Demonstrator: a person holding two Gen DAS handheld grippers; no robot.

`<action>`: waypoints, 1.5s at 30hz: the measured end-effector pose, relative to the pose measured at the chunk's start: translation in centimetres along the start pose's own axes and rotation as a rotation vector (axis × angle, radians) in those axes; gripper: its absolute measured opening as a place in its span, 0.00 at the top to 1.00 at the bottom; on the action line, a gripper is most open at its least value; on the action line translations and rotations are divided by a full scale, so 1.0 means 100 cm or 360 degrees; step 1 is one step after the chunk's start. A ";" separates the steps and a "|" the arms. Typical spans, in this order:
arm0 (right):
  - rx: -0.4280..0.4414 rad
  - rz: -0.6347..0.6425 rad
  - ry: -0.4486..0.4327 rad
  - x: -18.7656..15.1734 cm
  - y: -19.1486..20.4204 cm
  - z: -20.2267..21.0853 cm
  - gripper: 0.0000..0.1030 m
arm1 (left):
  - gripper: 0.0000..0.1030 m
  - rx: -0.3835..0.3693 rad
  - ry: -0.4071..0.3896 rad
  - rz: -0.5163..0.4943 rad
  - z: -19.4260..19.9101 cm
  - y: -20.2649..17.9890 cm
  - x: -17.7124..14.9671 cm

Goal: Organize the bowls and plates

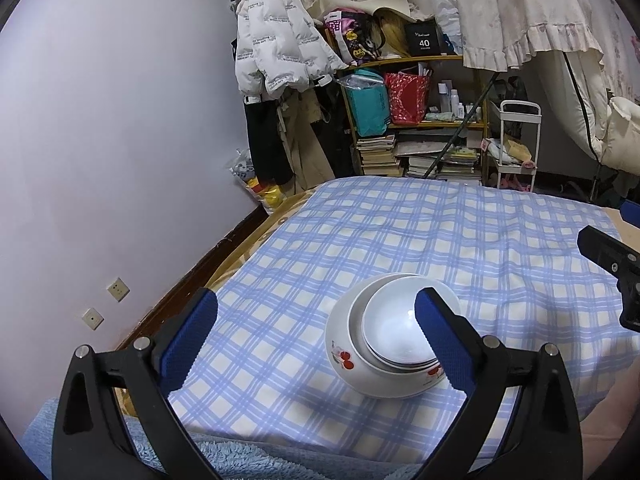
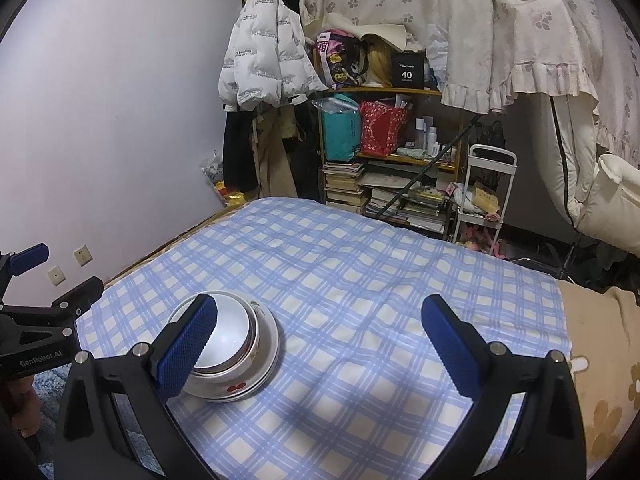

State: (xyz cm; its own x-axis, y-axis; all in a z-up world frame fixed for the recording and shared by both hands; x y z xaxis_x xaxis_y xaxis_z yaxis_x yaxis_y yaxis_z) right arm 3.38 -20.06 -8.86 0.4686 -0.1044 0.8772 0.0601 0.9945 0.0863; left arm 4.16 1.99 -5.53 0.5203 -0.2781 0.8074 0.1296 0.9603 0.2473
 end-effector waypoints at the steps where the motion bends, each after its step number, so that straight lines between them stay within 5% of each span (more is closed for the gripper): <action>1: -0.0003 0.0000 -0.0002 0.000 0.000 0.000 0.00 | 0.05 0.0002 -0.0002 -0.0001 0.000 0.000 0.000; 45: -0.0024 -0.0003 0.0014 -0.006 -0.003 -0.008 0.00 | 0.05 0.0032 -0.0026 -0.0001 0.002 0.006 0.003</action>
Point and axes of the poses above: each gripper's, at about its wrist camera, not at the fingertips, and z roughly against the way its jaws point, y to its left, x to its top, the point moved 5 cm from there along -z, roughly the way its jaws point, and after that the axes turned 1 degree about -y, right-handed, at the moved point
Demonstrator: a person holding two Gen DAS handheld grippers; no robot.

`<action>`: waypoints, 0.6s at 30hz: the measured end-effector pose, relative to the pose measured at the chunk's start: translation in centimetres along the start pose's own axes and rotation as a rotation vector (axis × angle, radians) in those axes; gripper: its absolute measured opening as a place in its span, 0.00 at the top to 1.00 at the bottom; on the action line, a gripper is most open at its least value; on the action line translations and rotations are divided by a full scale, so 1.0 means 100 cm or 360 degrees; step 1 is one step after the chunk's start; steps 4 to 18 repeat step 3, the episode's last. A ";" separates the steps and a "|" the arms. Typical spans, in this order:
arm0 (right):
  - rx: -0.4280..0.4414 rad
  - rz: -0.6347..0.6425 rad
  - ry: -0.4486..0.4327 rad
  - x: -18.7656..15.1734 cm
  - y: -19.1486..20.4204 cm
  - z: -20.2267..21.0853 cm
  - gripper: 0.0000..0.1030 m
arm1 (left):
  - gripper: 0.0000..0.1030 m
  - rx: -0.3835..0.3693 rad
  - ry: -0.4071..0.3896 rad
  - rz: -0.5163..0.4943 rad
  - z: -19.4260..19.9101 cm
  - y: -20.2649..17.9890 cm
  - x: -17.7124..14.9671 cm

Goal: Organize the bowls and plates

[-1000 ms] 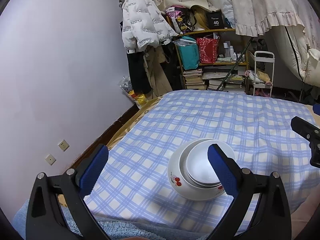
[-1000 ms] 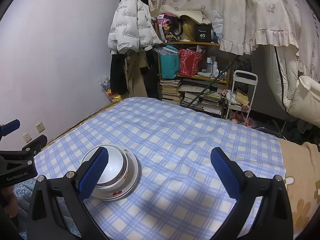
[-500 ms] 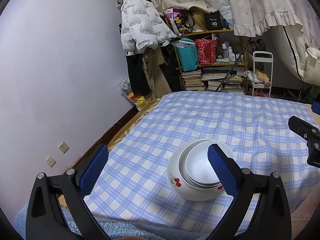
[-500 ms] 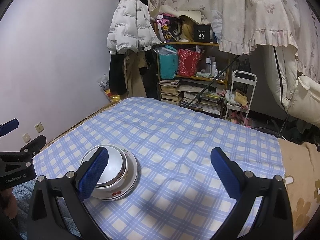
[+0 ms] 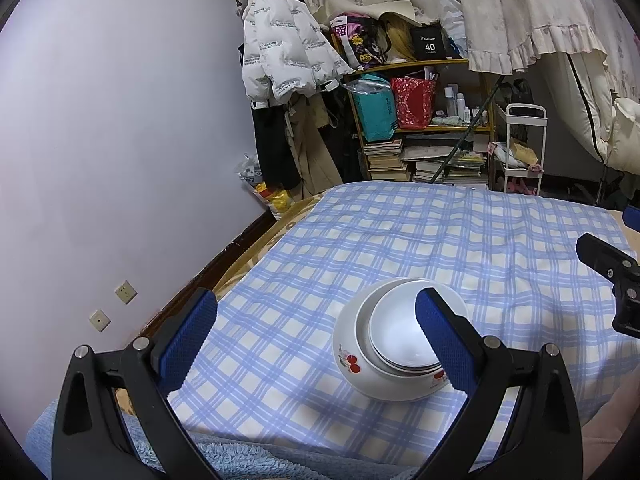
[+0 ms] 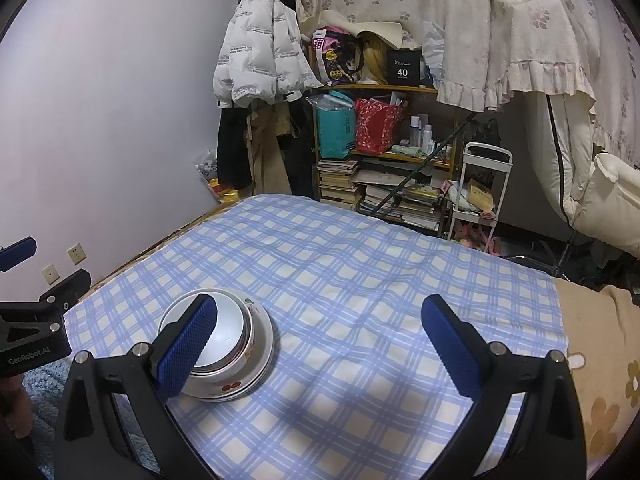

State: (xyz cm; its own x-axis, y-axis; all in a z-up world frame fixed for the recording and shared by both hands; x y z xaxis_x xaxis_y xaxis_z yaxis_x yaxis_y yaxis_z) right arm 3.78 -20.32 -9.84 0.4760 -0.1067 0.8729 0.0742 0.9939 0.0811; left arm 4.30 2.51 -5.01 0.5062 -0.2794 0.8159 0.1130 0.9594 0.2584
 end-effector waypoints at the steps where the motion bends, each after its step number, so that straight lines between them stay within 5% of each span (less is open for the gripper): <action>1: 0.0001 0.0000 0.0001 0.000 0.000 0.000 0.00 | 0.05 -0.0002 -0.0001 -0.0001 0.000 -0.001 0.000; 18: -0.0004 -0.0001 0.0000 0.000 0.000 0.000 0.00 | 0.05 -0.0004 0.0001 0.0002 0.000 0.000 0.000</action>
Point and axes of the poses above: each gripper's, at about its wrist camera, not at the fingertips, and z roughly against the way its jaws point, y to its left, x to its top, the point moved 5 cm from there along -z, roughly the way its jaws point, and after that the axes turned 1 degree about -y, right-handed, at the moved point
